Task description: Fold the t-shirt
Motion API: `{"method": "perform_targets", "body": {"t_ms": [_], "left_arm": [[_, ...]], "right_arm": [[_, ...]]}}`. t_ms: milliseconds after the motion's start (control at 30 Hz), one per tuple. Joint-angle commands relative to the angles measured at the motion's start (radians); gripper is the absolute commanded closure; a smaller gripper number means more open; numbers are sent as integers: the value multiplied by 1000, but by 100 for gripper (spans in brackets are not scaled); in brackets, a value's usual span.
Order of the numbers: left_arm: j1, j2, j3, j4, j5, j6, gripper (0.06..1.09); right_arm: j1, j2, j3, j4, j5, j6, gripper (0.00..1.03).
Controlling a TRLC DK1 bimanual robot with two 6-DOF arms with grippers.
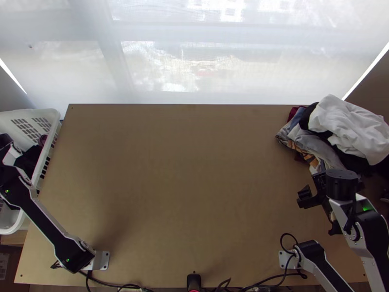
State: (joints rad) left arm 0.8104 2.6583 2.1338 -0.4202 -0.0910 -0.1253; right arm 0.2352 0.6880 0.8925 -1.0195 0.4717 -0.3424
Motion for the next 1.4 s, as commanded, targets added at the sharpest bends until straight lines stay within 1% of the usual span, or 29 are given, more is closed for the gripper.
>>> {"method": "perform_targets", "body": {"t_ms": [0,200,267,333,400,500,533,567,767,867,933,1033,1233,1367], "left_arm": [[-28,161,133,8,-10,-17,11],[-60,209,135,24,-27,-22,12],[-62,213,135,20,-27,-37,24],[-59,215,135,20,-26,-60,39],[-53,216,135,21,-29,-93,59],[-40,204,137,24,-29,-111,92],[-39,195,137,15,-29,-114,101],[-39,180,135,-6,-29,-123,105],[-24,5,69,-141,-13,-195,105],[-5,-104,57,-235,45,-226,105],[9,-195,32,-262,80,-240,105],[29,-334,15,-321,146,-254,105],[44,-615,9,-459,330,-264,105],[24,-839,-41,-514,451,-251,105]], "right_arm": [[-2,-19,-17,-27,13,-26,5],[-16,-18,-23,-31,16,-29,5],[-19,-16,-24,-31,16,-29,5],[-22,-16,-26,-31,16,-27,5],[-25,-18,-29,-31,16,-27,5],[-27,-24,-40,-30,15,-26,5],[-27,-28,-46,-30,16,-24,5],[-27,-35,-49,-30,16,-24,5],[-25,-68,-75,-14,15,-23,5],[-23,-82,-89,-4,15,-18,5],[-19,-97,-101,12,15,-18,5],[-7,-113,-107,27,15,-17,5],[32,-145,-107,59,15,-24,5],[62,-165,-93,81,13,-27,5]]}}
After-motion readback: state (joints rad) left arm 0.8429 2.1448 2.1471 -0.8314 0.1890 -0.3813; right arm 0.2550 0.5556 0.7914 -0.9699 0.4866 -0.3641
